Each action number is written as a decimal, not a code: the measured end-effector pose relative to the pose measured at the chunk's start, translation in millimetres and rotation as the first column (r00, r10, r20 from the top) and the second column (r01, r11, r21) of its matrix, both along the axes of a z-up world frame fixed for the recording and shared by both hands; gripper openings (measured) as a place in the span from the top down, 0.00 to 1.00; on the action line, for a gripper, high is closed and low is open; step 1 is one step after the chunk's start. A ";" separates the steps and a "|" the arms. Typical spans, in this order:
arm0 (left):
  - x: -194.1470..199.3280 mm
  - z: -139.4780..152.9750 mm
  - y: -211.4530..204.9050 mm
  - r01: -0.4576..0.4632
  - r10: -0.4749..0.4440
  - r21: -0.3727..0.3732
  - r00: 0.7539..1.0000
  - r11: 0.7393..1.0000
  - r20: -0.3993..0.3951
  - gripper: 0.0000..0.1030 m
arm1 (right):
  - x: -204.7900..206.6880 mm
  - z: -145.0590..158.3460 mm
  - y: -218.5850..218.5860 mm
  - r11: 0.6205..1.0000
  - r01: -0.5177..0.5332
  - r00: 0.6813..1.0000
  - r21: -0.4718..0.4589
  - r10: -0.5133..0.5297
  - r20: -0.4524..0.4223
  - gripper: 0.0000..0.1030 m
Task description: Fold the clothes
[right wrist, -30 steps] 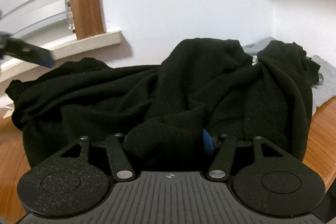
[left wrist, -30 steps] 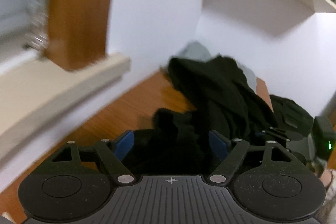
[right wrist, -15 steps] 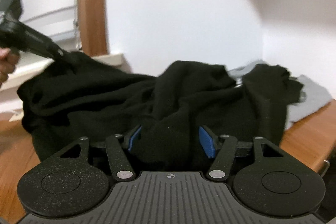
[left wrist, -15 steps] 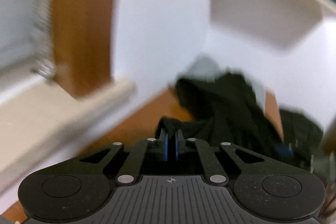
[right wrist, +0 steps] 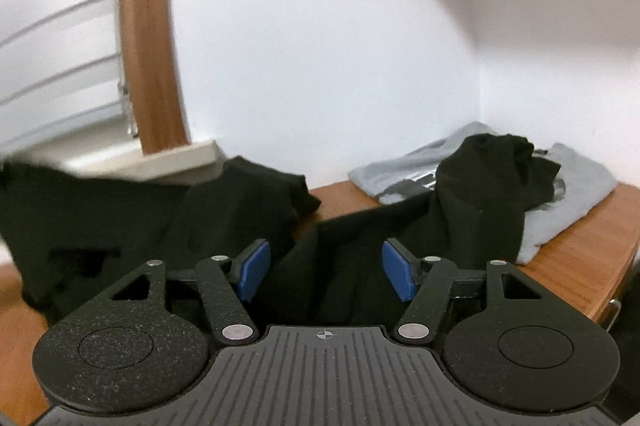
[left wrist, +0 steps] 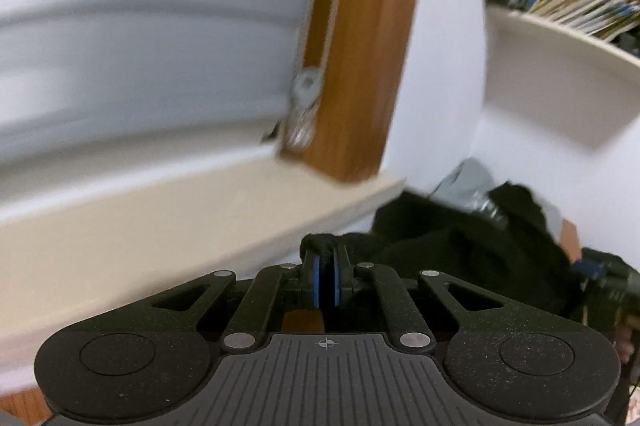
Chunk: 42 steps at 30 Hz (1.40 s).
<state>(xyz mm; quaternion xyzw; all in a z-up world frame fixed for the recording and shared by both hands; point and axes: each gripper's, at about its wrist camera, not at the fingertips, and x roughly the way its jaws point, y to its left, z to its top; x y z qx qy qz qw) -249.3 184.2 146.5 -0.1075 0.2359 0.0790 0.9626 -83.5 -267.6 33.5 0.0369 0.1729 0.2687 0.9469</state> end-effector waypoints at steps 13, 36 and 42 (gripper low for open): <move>33.3 -55.4 1.0 0.063 -0.065 -0.057 0.998 0.996 -0.025 0.92 | 46.9 -40.7 -17.0 0.997 -0.064 0.975 -0.041 0.054 -0.216 0.38; 59.4 -62.2 -18.1 0.134 -0.143 -0.121 0.987 0.984 -0.073 0.69 | 137.8 58.2 -66.1 0.945 0.289 0.955 -0.153 -0.295 -0.017 0.64; 36.9 -71.1 -0.3 0.096 -0.100 -0.093 0.994 0.991 -0.037 0.33 | 89.9 45.0 -45.9 0.979 0.203 0.979 -0.025 -0.202 0.028 0.54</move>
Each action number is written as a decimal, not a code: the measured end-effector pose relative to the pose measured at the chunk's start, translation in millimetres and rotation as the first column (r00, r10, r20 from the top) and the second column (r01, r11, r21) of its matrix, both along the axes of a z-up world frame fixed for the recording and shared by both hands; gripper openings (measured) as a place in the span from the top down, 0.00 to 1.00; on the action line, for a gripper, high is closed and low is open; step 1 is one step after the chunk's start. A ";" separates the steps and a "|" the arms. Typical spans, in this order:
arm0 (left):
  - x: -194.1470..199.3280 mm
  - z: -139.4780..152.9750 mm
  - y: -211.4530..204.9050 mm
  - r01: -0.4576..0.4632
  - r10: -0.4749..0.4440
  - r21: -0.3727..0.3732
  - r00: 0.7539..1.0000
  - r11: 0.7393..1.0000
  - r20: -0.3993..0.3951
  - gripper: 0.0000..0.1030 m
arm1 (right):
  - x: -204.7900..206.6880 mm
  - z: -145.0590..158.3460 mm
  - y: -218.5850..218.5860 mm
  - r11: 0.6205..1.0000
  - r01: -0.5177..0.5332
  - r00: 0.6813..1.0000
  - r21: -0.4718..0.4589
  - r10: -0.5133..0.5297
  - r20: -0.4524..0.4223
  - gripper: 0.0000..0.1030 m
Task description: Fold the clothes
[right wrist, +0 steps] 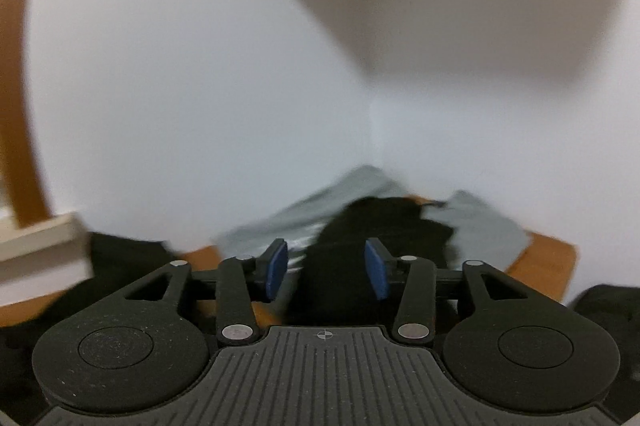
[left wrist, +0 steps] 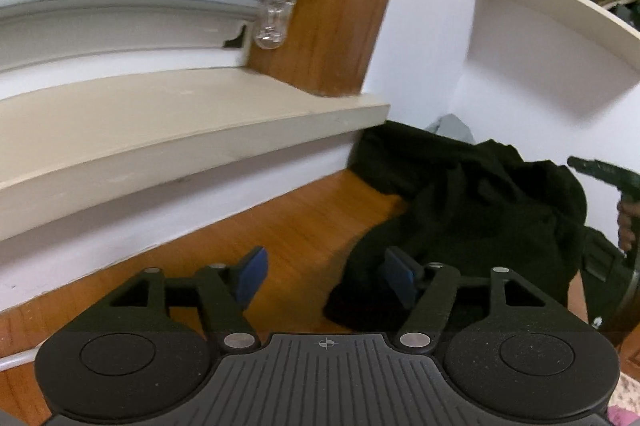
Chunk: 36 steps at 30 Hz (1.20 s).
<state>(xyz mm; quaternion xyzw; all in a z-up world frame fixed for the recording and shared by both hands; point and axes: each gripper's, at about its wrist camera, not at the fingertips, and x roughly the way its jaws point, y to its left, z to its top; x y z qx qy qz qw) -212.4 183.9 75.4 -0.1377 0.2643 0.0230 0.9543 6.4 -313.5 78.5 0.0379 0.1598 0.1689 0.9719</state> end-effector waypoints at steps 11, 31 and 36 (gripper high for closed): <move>-8.0 -1.7 -30.6 0.116 -0.116 0.108 0.993 0.987 -0.007 0.19 | -48.6 -59.8 96.7 0.951 -0.308 0.943 -0.005 0.304 -0.133 0.41; -21.5 -51.0 -63.7 0.181 -0.136 0.247 0.973 0.952 -0.188 0.00 | -55.1 -82.3 145.0 0.940 -0.331 0.927 -0.082 0.308 -0.212 0.27; -27.5 -51.9 -66.0 0.146 -0.101 0.243 0.977 0.959 -0.190 0.00 | -59.2 -83.3 147.3 0.939 -0.326 0.932 -0.112 0.300 -0.202 0.27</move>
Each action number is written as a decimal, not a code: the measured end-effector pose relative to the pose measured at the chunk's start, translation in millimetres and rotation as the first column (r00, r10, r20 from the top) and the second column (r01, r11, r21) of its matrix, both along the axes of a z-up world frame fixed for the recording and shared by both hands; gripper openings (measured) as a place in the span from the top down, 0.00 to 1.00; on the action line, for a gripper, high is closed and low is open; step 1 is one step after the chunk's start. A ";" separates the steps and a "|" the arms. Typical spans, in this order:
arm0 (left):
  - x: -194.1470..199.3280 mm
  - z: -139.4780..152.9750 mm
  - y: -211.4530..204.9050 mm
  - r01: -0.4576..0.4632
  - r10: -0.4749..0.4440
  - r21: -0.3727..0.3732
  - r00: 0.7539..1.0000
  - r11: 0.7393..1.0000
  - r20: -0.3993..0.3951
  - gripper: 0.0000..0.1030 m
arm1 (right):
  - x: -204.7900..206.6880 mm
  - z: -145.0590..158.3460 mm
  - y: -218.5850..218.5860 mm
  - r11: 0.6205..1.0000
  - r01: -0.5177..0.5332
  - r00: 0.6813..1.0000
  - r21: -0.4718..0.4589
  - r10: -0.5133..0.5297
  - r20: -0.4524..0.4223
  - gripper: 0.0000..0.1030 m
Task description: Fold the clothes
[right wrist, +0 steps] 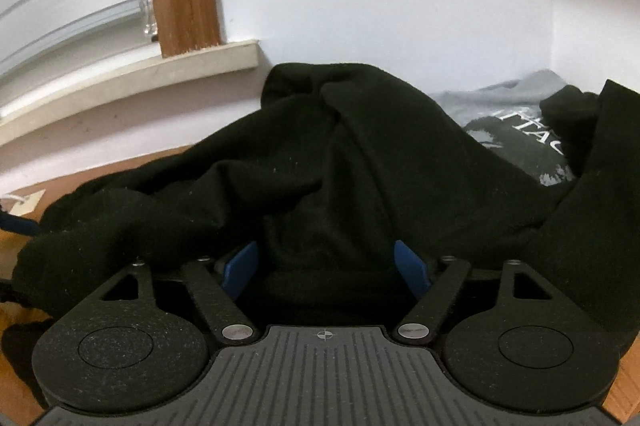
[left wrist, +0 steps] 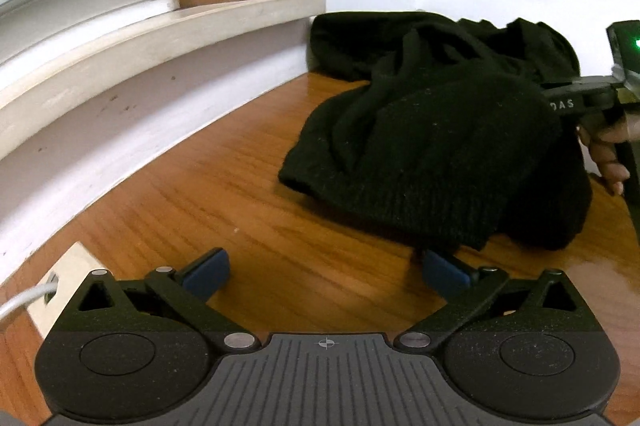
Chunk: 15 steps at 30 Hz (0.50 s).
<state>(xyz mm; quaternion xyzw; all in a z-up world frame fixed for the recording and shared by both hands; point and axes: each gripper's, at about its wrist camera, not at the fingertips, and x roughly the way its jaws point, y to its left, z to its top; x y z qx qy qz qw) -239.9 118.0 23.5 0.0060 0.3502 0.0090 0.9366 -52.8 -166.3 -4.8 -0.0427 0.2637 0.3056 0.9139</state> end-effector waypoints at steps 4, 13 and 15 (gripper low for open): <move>-5.7 -0.5 -2.2 -0.028 0.028 0.001 1.000 1.000 0.000 0.00 | 0.2 1.1 -3.2 1.000 0.002 1.000 0.017 -0.002 -0.003 0.27; -5.9 0.1 -0.9 -0.028 0.028 0.000 1.000 1.000 0.000 0.00 | -0.7 2.0 -0.8 1.000 0.008 1.000 -0.005 -0.008 0.008 0.27; -5.7 0.3 -1.1 -0.028 0.028 0.000 1.000 1.000 0.000 0.00 | -1.1 2.0 -1.6 1.000 0.011 1.000 0.000 -0.011 0.009 0.27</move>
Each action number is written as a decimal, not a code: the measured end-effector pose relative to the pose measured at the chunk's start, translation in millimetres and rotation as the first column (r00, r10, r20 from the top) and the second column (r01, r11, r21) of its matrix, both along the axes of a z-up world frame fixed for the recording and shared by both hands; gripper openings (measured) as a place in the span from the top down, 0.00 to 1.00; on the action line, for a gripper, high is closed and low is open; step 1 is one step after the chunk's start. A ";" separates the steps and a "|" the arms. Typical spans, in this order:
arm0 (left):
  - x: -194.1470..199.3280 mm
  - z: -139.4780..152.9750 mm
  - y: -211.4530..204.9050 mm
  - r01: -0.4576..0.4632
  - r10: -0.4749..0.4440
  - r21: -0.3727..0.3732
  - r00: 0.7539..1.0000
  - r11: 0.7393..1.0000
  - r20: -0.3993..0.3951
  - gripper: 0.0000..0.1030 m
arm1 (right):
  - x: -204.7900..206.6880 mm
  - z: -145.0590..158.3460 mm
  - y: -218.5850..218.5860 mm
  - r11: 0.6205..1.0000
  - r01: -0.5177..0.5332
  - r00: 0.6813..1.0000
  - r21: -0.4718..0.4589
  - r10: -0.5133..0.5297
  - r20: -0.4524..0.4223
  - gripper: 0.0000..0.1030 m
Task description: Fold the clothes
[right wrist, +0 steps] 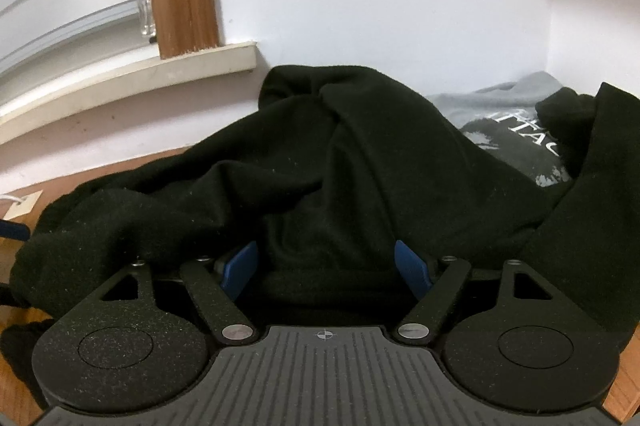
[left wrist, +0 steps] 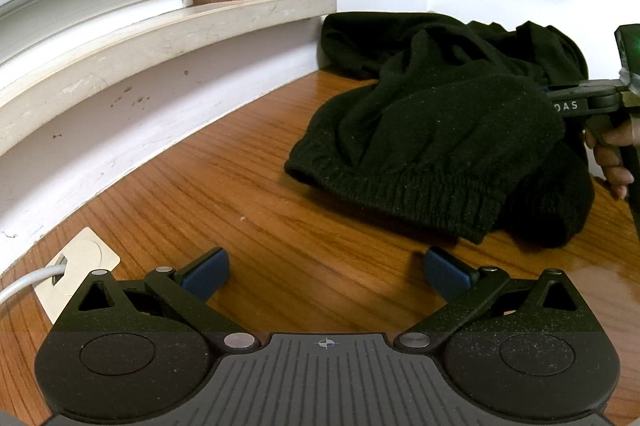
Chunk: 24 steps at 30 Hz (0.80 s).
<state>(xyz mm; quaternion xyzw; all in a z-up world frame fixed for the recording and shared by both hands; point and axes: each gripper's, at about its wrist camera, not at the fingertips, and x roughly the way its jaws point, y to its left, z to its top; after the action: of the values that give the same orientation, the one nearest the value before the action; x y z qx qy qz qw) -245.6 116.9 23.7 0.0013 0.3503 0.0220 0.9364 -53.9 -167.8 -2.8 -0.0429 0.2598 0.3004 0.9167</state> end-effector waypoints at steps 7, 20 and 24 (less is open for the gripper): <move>-0.2 -0.6 -0.3 0.001 -0.001 0.000 1.000 1.000 0.000 0.00 | -48.6 15.4 -14.3 0.997 -0.012 0.998 0.081 0.007 0.058 0.28; -0.4 -0.8 0.5 0.002 -0.002 -0.001 1.000 1.000 0.001 0.00 | -63.3 11.1 4.4 0.998 -0.035 0.998 0.052 0.033 0.052 0.27; -0.5 -0.8 0.5 0.002 -0.002 -0.001 1.000 1.000 0.001 0.00 | -69.7 9.5 1.7 0.997 -0.045 0.998 0.055 0.042 0.054 0.27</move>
<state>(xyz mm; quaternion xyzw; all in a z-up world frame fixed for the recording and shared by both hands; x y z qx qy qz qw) -246.1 117.4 22.9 0.0010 0.3496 0.0210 0.9367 -123.6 -166.2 6.7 -0.0309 0.2260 0.3263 0.9173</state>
